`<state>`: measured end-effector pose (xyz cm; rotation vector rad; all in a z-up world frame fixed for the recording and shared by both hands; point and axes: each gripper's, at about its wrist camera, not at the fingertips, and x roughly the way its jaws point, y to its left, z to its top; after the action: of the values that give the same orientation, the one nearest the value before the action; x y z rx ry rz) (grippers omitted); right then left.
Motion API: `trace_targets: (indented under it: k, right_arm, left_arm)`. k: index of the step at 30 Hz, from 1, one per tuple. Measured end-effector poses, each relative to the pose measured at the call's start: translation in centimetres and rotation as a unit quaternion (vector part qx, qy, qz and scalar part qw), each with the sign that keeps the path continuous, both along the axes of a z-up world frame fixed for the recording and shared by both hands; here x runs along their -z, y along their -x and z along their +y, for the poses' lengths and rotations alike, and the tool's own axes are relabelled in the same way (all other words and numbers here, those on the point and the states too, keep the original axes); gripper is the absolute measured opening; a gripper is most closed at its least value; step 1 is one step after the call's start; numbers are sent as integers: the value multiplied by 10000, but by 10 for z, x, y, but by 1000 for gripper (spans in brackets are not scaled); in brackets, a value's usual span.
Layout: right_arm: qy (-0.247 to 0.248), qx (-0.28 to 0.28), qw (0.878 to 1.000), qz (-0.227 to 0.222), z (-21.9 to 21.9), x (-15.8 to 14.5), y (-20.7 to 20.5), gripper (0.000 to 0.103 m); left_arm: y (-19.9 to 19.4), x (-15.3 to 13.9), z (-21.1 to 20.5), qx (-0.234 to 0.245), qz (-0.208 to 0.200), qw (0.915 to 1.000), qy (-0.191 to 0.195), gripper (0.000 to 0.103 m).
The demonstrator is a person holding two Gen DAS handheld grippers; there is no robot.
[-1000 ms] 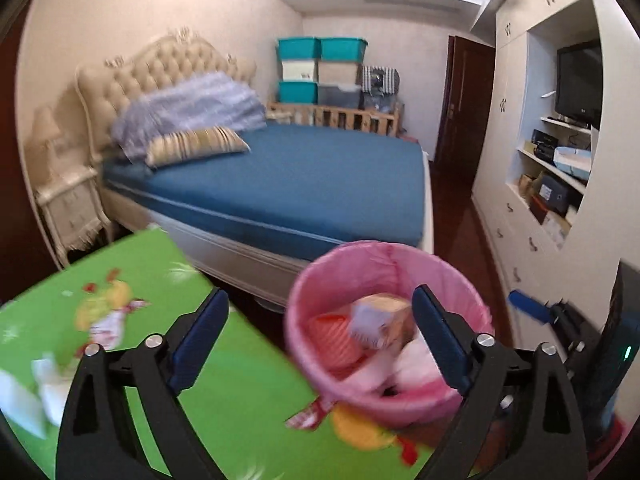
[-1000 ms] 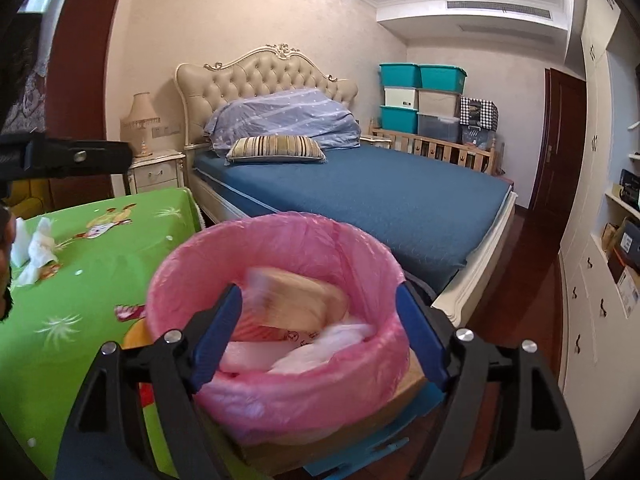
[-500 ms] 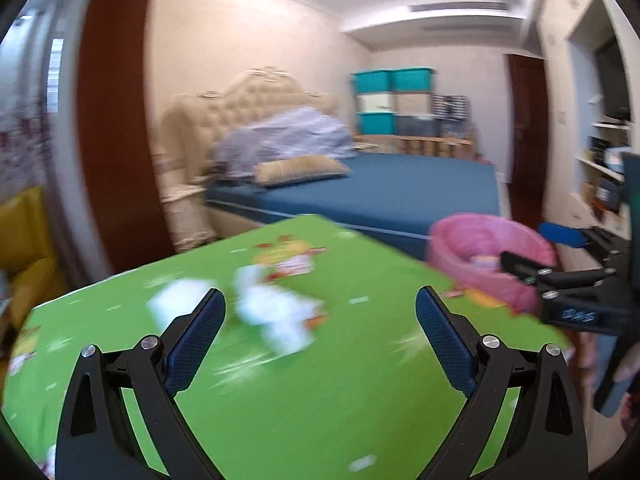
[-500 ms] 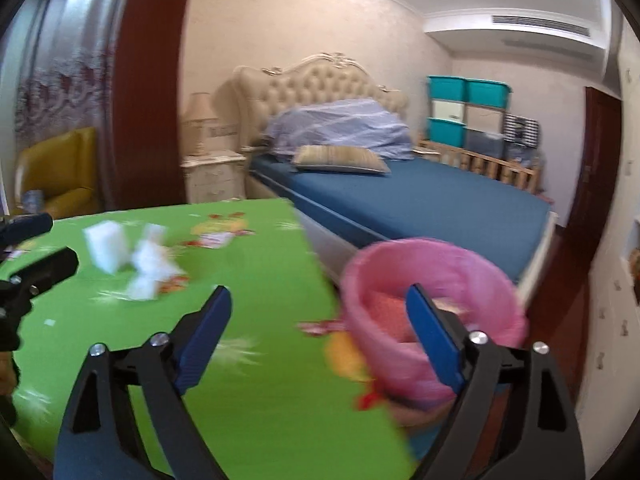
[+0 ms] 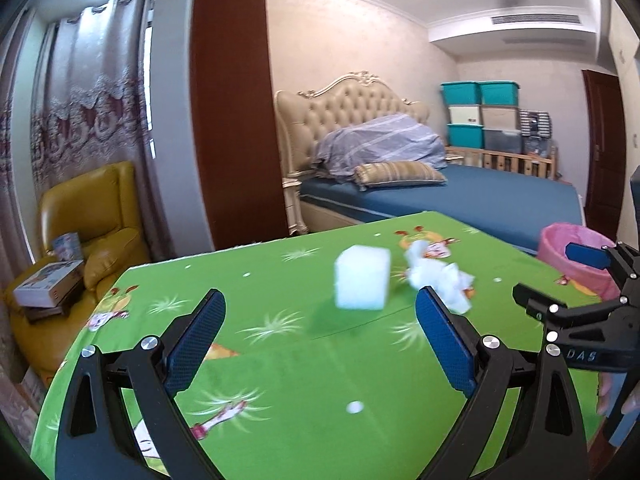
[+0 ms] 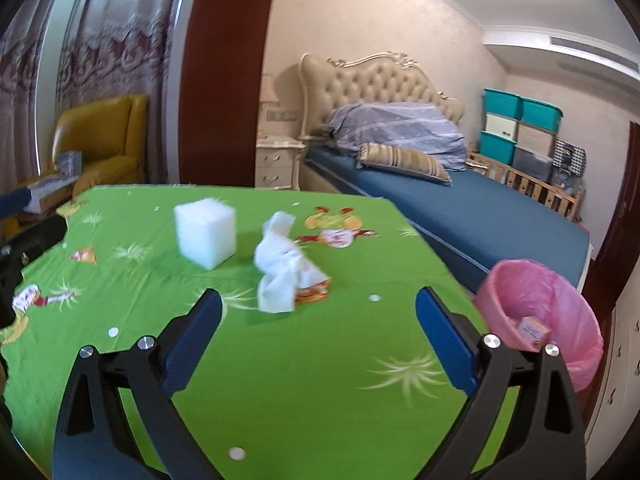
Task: Collect trash
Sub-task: 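Move both open tools back over the table toward the foam block and tissue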
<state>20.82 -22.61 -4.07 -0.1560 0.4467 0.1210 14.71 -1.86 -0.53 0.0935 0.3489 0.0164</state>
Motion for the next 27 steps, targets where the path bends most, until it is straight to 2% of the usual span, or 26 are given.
trace_targets:
  k: [6,14,23,27]
  right_arm:
    - [161,-84,9996,194,19,11,-16,94]
    - [440,-231,9987,-57,44,5,-6,94]
    - [679,-149,9975,-149,49,5,0,94]
    - [681,-568,9960,-90,62,3,14,94]
  left_arm:
    - [-2,6,23,-235,63,9996,118,90]
    - [-6,7,35,-458,59,9989,130,90]
    - [-6,11,46,-607,147,9980,89,90]
    - [-7,12,49,-623,177,9978,108,90]
